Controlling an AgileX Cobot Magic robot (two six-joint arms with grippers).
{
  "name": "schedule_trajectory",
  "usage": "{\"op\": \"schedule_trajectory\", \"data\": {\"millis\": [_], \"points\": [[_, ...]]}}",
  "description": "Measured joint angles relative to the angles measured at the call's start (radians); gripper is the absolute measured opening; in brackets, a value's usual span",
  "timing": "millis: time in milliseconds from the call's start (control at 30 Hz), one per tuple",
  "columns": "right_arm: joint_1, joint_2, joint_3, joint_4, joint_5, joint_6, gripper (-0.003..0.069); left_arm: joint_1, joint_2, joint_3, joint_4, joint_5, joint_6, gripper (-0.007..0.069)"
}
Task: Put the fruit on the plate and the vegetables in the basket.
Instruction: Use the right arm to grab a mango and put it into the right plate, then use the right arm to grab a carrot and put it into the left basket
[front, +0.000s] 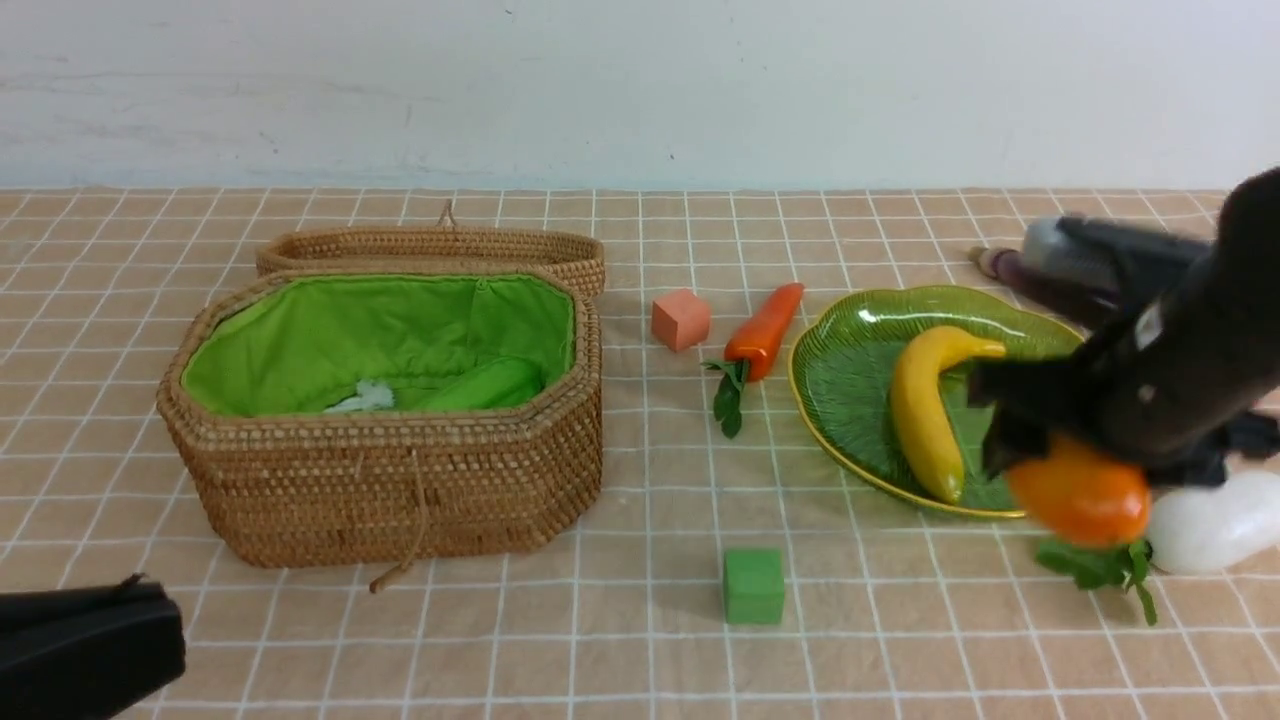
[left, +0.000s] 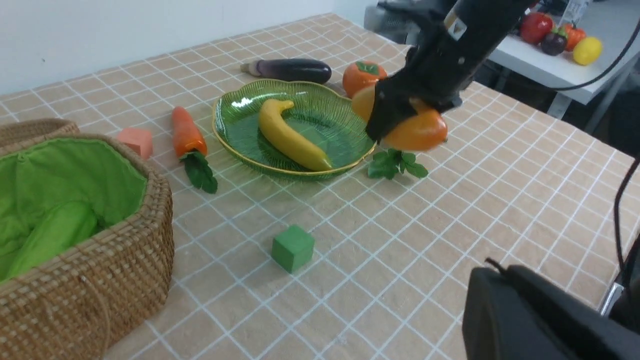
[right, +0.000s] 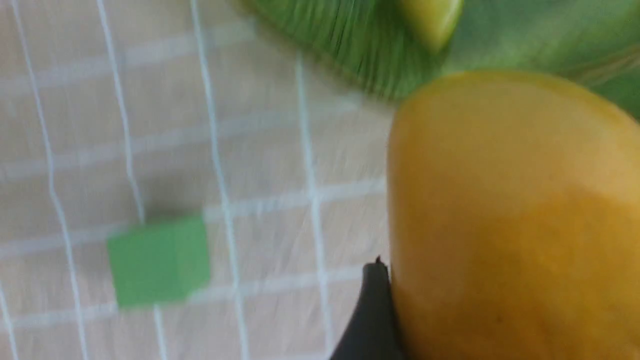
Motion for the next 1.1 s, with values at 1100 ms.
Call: {"op": "schedule_trajectory", "data": {"millis": [1100], "points": [[-0.05,0.562,-0.816,0.463,0.173,-0.58,0.0398,0.0,0.161,0.0,-0.023,-0.155,0.082,-0.0013]]}}
